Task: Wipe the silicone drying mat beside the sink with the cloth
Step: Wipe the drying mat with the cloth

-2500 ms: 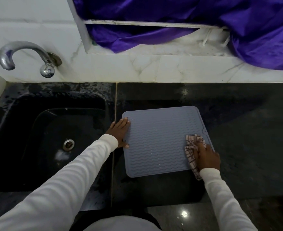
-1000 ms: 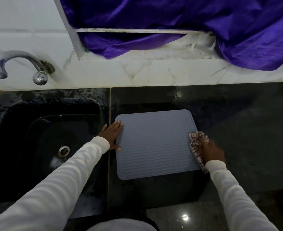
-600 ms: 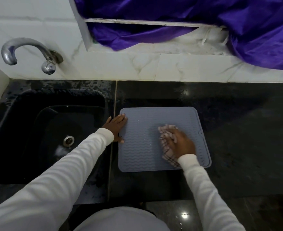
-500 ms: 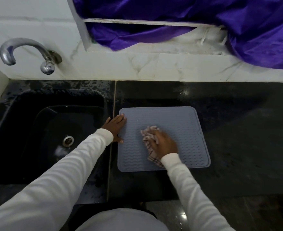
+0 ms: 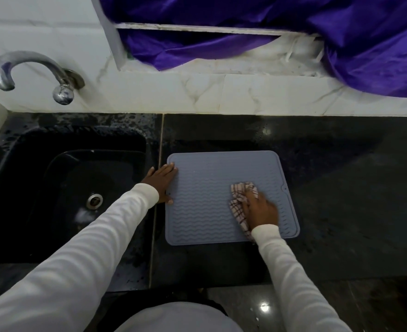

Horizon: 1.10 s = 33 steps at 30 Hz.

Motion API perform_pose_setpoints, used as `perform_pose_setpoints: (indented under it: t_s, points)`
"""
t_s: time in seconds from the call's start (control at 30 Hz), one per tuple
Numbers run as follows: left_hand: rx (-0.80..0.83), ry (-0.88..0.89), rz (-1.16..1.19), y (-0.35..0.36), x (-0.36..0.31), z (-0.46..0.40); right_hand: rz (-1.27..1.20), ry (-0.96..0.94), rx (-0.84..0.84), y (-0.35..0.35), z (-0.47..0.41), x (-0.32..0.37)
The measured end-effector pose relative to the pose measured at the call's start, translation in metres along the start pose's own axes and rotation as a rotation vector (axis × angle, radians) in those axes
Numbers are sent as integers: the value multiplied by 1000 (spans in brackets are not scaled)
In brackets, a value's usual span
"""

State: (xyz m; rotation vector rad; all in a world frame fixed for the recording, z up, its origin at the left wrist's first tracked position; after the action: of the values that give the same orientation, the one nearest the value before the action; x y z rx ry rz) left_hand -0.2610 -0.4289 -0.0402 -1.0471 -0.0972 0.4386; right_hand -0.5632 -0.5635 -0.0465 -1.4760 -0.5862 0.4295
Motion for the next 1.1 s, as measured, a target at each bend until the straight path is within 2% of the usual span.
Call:
perform_pose_setpoints:
  t_s: [0.3,0.57,0.67,0.83,0.9,0.97,1.03,1.1]
  points:
    - [-1,-13,-8,-4,-4,2,5,283,25,-12,-2,-101]
    - [5,-20,-15,0,-5,-2,-154,380,1,-30,2,-88]
    - [9,-28,-19,0,-5,-4,-269,283,-48,-47,1,-49]
    - [5,-29,-17,1,-5,-3,-412,42,-38,-57,2,49]
    - [-1,-29,-12,1,-6,-2,-370,-89,-60,-44,4,89]
    - [-4,-31,6,2,-6,-2,-289,-175,22,-21,8,119]
    - [-14,-33,13,3,-6,0,-220,-199,128,0,12,133]
    - [-19,-29,23,3,-4,1,-168,-204,135,13,15,135]
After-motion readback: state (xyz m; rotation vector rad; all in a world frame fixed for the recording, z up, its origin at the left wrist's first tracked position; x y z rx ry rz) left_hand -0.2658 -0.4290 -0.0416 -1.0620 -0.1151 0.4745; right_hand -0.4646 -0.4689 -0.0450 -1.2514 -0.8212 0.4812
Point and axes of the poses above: each hand's wrist, its own z-axis away from the middle knuckle, its own y-axis out of the palm, x = y × z, the point moved 4 cm from there along -z, towards the middle knuckle, and after that the axes turned 3 degrees about -y, right-handed, at the moved point
